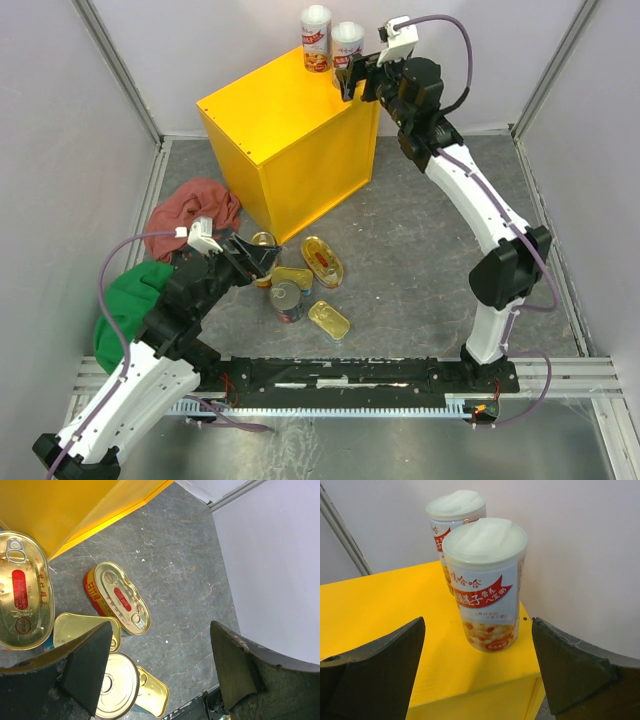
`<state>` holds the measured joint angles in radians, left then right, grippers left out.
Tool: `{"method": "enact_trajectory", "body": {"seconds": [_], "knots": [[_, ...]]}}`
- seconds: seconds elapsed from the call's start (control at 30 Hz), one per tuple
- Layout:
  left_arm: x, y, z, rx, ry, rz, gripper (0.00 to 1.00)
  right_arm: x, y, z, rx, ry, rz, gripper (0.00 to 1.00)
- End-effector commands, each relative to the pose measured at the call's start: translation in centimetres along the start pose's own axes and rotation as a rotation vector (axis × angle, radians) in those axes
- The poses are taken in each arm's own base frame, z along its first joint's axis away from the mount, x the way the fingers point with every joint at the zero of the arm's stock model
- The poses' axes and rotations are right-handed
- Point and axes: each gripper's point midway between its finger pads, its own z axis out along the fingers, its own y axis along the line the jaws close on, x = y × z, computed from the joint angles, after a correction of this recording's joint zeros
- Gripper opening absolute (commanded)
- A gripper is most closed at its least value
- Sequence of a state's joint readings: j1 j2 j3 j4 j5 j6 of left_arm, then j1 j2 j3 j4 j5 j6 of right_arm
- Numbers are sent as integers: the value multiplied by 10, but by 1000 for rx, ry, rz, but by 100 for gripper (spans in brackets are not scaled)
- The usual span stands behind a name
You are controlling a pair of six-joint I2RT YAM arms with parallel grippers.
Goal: Place and organize the canned foods onto the counter
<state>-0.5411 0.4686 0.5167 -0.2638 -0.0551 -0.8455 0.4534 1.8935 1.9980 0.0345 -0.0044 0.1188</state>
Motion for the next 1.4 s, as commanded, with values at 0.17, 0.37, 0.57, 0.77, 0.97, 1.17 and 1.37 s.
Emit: {"method": "enact_trajectory", "body": {"seconds": [0.17,0.37,0.57,0.77,0.97,1.17,1.37], "knots": [[-8,11,-5,-85,-36,-33,85,-49,28,-83,-15,-4,-3,94],[-3,41,-8,-226,-40,-42,85,-11,67,-150,-38,152,-20,92],[4,67,-5,-348,-27,-28,85,66,93,-220,-60,355,21,89],[13,93,2,-481,4,3,85,130,101,-269,-57,493,40,87],[18,108,15,-550,22,53,85,146,105,-290,-62,538,46,87],[26,119,31,-572,32,75,86,153,103,-301,-63,569,52,87],[35,127,50,-589,71,118,87,158,102,-306,-69,592,46,87]]}}
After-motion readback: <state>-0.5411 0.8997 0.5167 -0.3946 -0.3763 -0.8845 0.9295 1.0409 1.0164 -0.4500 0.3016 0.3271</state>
